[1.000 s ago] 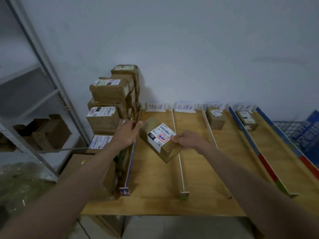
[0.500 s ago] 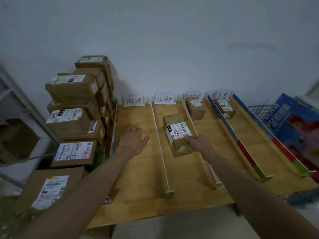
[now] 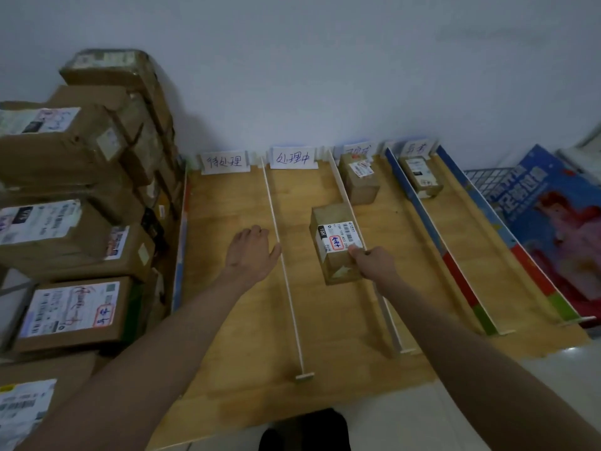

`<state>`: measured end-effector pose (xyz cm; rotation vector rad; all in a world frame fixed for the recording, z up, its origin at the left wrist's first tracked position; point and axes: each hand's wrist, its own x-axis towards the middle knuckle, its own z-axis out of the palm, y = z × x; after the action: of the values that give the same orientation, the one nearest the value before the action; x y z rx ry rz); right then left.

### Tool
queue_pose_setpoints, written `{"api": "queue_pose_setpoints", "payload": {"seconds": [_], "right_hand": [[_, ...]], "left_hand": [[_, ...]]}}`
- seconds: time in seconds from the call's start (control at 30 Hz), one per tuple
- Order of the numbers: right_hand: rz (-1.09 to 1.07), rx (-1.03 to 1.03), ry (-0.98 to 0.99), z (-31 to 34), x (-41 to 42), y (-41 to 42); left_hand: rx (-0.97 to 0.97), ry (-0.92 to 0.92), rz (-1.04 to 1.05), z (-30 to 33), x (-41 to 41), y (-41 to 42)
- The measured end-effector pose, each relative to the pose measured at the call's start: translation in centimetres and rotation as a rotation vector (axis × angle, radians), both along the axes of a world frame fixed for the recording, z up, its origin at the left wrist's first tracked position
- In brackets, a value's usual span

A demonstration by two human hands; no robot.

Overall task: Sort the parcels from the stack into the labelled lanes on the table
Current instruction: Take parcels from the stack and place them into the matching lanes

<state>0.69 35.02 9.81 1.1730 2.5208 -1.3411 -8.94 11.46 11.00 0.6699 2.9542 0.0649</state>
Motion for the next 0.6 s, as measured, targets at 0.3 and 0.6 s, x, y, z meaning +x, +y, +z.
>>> {"api": "queue_pose_setpoints", "payload": {"seconds": [0.3,0.6], "right_hand": [[0.142,-0.068,-0.064,-3.6,-11.4,2.6],[0.158,-0.24,-0.084,-8.7,-25.5,3.2]], "left_hand": [[-0.025,-0.086,0.131,-2.5,-8.5,2.6],[-0.045,-0.088,0.224,-6.5,-16.5,4.4]]}}
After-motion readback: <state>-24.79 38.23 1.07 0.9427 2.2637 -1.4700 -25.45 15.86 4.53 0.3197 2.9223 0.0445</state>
